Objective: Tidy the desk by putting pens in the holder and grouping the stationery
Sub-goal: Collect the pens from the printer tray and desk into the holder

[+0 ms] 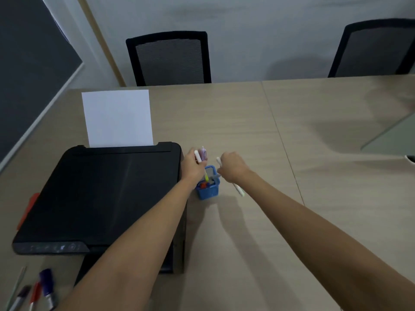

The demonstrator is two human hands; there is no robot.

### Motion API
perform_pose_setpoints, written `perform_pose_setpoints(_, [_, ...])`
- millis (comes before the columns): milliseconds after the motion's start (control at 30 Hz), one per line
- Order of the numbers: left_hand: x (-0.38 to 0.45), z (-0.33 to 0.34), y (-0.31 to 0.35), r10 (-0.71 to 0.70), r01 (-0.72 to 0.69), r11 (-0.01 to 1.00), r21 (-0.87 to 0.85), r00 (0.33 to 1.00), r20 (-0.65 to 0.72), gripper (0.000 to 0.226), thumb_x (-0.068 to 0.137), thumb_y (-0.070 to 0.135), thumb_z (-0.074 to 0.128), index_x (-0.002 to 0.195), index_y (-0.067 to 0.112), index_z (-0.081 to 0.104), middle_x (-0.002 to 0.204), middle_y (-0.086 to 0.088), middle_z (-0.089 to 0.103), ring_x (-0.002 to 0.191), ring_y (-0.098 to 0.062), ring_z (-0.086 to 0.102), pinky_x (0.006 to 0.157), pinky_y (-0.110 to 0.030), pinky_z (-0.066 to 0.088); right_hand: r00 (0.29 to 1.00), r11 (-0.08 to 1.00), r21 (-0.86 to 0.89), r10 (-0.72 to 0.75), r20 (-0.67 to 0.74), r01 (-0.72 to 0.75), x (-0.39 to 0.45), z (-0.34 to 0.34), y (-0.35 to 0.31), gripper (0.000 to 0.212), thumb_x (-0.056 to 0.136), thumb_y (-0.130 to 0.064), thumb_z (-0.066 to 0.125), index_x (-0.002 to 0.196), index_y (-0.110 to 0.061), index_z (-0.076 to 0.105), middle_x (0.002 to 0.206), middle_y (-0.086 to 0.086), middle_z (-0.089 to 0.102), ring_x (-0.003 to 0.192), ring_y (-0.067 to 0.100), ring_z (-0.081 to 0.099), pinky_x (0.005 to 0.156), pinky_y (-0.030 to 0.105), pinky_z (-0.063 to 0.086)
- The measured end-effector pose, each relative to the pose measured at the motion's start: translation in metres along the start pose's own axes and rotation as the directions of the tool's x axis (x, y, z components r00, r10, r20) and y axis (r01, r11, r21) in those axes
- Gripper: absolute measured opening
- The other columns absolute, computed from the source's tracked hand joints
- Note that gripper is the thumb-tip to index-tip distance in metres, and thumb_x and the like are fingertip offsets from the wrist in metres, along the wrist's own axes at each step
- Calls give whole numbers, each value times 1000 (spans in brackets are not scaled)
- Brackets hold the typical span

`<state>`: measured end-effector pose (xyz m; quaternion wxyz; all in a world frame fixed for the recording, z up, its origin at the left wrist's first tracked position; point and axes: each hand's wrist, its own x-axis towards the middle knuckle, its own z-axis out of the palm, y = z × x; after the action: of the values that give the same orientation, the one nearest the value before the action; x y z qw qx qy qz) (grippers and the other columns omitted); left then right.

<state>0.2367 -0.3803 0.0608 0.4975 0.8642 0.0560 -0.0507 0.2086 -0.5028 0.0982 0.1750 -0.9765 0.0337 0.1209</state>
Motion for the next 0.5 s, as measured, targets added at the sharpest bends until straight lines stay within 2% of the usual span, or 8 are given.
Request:
perform_pose_setpoints(67, [5, 5, -6, -47, 48, 998, -32, 999, 22, 12, 87, 4, 63, 83, 11, 54, 79, -4, 57, 76, -19, 54, 64, -26, 44, 994, 976, 212, 70, -82, -52, 8, 3, 5, 21, 87, -18, 62, 73, -5, 52, 83, 19, 60, 81, 31, 57, 65, 33, 39])
perform_pose_setpoints(133, [9, 7, -11, -100, 101, 994, -41, 995, 20, 17, 85, 5, 65, 76, 14, 54, 80, -7, 59, 77, -20, 56, 70, -31, 46, 969, 904, 424, 157, -192, -63, 12, 6, 10, 23, 86, -21, 63, 80, 1, 58, 76, 11, 56, 72, 24, 52, 63, 30, 36])
perform_pose_setpoints(200, [12, 9, -12, -132, 132, 991, -24, 991, 0, 23, 83, 7, 66, 70, 17, 50, 78, -5, 59, 75, -21, 56, 69, -31, 46, 941, 838, 544, 217, -258, -44, 12, 11, 12, 24, 87, -24, 62, 89, 0, 63, 75, 8, 60, 69, 21, 53, 63, 27, 36])
perform_pose_setpoints(333, [12, 9, -9, -48, 49, 997, 56, 999, -19, 15, 83, 12, 66, 75, 13, 52, 79, -9, 61, 73, -21, 58, 67, -34, 49, 923, 767, 641, 239, -301, 11, 10, 29, 14, 20, 86, -24, 62, 85, -4, 63, 77, 9, 69, 70, 23, 63, 60, 25, 43])
perform_pose_setpoints(433, [8, 5, -10, -42, 43, 998, 46, 999, -27, 15, 81, 8, 68, 75, 10, 54, 77, -4, 59, 71, -18, 56, 55, -21, 42, 927, 761, 649, 228, -299, 22, 8, 42, 13, 14, 85, -19, 63, 83, -6, 64, 79, 10, 71, 73, 24, 67, 66, 34, 51])
perform_pose_setpoints(500, [6, 3, -12, -57, 59, 993, 101, 998, -16, 16, 81, 6, 68, 74, 11, 55, 77, -2, 58, 72, -17, 55, 50, -16, 36, 942, 765, 643, 183, -281, 42, 5, 50, 13, 9, 85, -14, 63, 81, -6, 65, 79, 10, 72, 75, 25, 68, 68, 35, 52])
